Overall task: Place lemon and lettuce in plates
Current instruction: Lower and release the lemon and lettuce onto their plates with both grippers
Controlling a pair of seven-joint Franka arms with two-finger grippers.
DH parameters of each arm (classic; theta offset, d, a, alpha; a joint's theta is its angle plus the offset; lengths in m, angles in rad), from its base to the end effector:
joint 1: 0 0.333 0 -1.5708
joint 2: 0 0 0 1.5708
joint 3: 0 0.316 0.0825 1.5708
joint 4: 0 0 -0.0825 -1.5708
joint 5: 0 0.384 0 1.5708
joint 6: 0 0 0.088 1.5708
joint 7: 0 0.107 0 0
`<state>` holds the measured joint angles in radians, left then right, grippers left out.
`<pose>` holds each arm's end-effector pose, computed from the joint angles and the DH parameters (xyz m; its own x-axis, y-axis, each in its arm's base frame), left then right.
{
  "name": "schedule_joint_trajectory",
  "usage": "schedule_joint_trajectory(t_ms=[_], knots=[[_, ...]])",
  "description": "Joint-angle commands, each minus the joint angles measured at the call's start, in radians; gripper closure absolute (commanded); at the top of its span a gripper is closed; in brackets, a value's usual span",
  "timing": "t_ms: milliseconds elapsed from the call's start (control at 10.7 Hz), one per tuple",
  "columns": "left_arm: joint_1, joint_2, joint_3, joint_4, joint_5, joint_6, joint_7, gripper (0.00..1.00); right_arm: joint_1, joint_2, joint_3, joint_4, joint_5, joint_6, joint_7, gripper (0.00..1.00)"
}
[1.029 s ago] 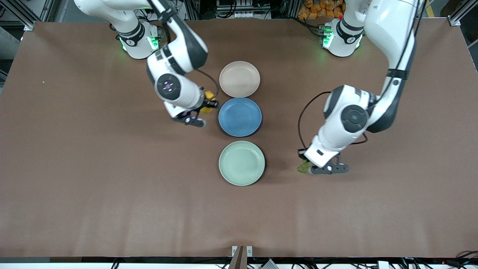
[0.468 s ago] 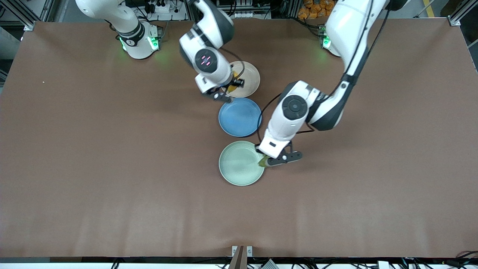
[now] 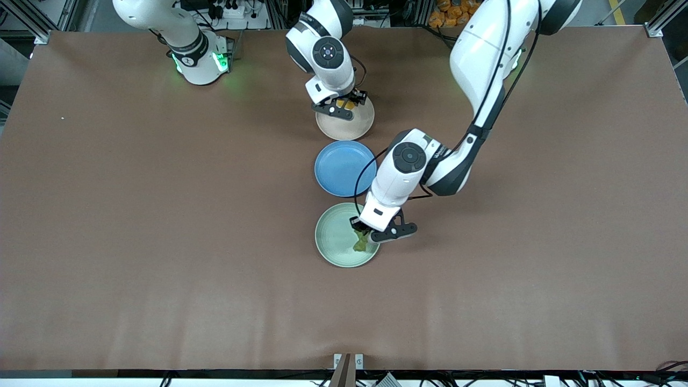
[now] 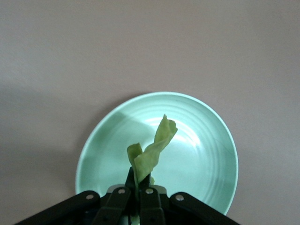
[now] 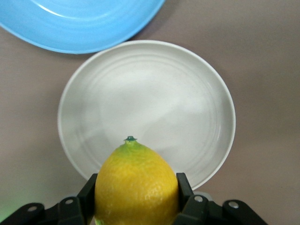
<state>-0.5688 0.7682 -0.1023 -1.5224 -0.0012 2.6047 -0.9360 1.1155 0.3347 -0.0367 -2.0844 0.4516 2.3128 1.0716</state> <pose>0.5877 -0.4481 0.2394 0.9401 0.3167 0.1263 0.2697 -0.9174 0.2927 0.2640 0.5110 0.2564 0.9023 -0.2950 -0.3143 -0.3119 -0.9501 -0.0038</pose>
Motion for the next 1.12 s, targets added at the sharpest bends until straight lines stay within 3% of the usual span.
schedule_joint_trajectory(t_ms=[0, 94, 187, 281, 561, 842, 1029], knots=[[-0.031, 0.026, 0.012, 0.031, 0.003, 0.035, -0.089, 0.89, 0.001, 0.050, -0.012, -0.009, 0.013, 0.059, 0.001, 1.00], [-0.031, 0.022, 0.012, 0.030, 0.003, 0.034, -0.090, 0.17, 0.001, 0.070, -0.012, -0.009, 0.013, 0.080, 0.001, 1.00], [-0.032, 0.014, 0.021, 0.028, 0.007, 0.023, -0.090, 0.00, 0.000, 0.087, -0.017, -0.008, 0.012, 0.095, 0.002, 1.00], [-0.029, -0.003, 0.024, 0.030, 0.007, -0.004, -0.089, 0.00, -0.011, 0.102, -0.029, -0.003, 0.009, 0.097, 0.002, 0.84], [-0.022, -0.087, 0.039, 0.031, 0.007, -0.102, -0.086, 0.00, -0.006, 0.106, -0.040, 0.001, 0.001, 0.096, 0.002, 0.00], [-0.013, -0.177, 0.058, 0.031, 0.009, -0.210, -0.080, 0.00, -0.022, 0.104, -0.051, 0.020, -0.002, 0.091, -0.004, 0.00], [-0.013, -0.213, 0.070, 0.031, 0.010, -0.254, -0.072, 0.00, -0.028, 0.104, -0.092, 0.044, -0.023, 0.086, -0.010, 0.00]])
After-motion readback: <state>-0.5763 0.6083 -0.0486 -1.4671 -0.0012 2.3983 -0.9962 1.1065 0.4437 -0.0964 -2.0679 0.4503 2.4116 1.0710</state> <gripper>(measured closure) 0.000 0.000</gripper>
